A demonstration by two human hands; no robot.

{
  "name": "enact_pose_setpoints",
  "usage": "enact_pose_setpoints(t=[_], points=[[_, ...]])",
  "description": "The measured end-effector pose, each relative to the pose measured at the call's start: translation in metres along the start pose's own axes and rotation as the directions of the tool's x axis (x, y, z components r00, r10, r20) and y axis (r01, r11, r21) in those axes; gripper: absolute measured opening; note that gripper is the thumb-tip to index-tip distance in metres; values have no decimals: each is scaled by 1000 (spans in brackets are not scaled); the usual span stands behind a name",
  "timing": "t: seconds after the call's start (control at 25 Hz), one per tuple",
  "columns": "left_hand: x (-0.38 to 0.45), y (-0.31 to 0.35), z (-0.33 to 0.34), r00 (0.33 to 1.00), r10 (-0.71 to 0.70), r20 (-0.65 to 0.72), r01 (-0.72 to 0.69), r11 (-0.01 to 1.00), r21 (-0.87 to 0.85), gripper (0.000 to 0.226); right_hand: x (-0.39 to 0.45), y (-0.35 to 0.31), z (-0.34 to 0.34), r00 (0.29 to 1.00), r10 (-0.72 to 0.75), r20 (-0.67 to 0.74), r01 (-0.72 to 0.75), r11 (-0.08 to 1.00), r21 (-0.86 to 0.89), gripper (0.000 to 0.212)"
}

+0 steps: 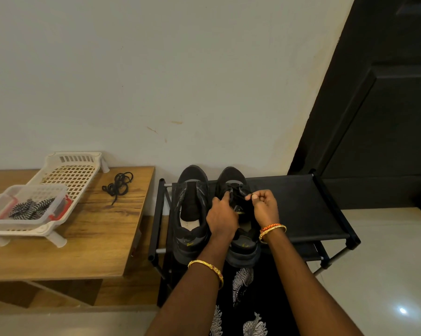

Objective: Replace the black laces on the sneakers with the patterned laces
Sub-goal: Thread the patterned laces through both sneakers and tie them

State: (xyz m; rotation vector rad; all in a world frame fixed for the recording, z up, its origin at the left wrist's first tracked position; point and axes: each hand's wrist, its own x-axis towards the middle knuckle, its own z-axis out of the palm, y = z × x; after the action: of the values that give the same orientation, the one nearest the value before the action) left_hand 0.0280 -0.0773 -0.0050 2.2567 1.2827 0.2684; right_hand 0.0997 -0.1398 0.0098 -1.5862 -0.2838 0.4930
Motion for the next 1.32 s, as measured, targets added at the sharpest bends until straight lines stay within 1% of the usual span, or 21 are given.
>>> enact_pose_setpoints(t=[0.08,0.16,0.2,0.24,0.28,0.32,0.36,0.4,0.48,0.52,0.56,0.6,0.68,0.84,0.92,0.96,1.04,1.12,1.16,1.24,1.32], points=[[1,0,0,1000,3,-4,-3,1000,1,55,5,-6,-2,994,0,-105,9,996,84,24],[2,-1,0,1000,5,-3,-5,1000,-4,55,13,-14,-5,982,-28,-189,42,997,66,20],[2,-1,0,1000,7,-1,-7,1000,-4,55,18,-18,-8,972,-49,-229,53,999,10,15],[1,-1,1,1000,8,0,-8,1000,-1,55,22,-19,-13,965,-72,-253,51,995,-89,9],[1,-1,0,1000,7,-2,-7,1000,-1,55,26,-19,-17,963,-99,-251,35,969,-245,8],[1,-1,0,1000,6,-3,-6,1000,-5,55,28,-19,-18,969,-118,-219,16,908,-419,17],[1,-1,0,1000,7,-4,-7,1000,-8,55,28,-18,-18,980,-125,-156,17,832,-554,25],[2,-1,0,1000,10,-6,-10,1000,-9,54,25,-16,-15,989,-121,-80,41,760,-649,31],[2,-1,0,1000,15,-6,-15,1000,-4,51,16,-5,-2,995,-71,67,97,657,-748,37],[2,-1,0,1000,17,-4,-17,1000,-5,49,14,3,5,993,-34,109,106,629,-771,39],[1,-1,0,1000,19,-2,-19,1000,-5,48,13,10,10,993,-9,121,101,621,-777,39],[1,-1,-1,1000,19,-2,-19,1000,-6,48,13,14,14,995,4,104,78,635,-768,37],[2,-2,0,1000,21,-8,-21,1000,-18,49,18,15,16,999,0,38,29,653,-757,29],[4,-4,2,999,38,-19,-39,997,-60,48,21,17,14,999,-49,12,39,593,-804,30],[4,-6,3,996,48,-77,-58,989,-138,51,22,20,14,998,-55,31,58,581,-812,31],[4,-7,3,991,71,-115,-91,981,-173,51,23,21,14,997,-65,45,74,573,-816,31],[8,-6,1,968,163,-189,-197,964,-177,46,24,21,13,994,-82,70,104,571,-814,30],[18,0,-3,945,251,-212,-276,956,-98,36,25,23,12,992,-85,93,125,591,-797,28],[25,4,-5,943,279,-180,-290,957,-35,33,26,24,10,990,-85,111,139,612,-779,27],[39,14,-5,955,291,-50,-285,953,104,34,29,26,4,986,-85,144,163,667,-727,25],[46,22,-1,969,243,38,-246,949,199,39,31,27,-2,985,-85,153,168,702,-692,25]])
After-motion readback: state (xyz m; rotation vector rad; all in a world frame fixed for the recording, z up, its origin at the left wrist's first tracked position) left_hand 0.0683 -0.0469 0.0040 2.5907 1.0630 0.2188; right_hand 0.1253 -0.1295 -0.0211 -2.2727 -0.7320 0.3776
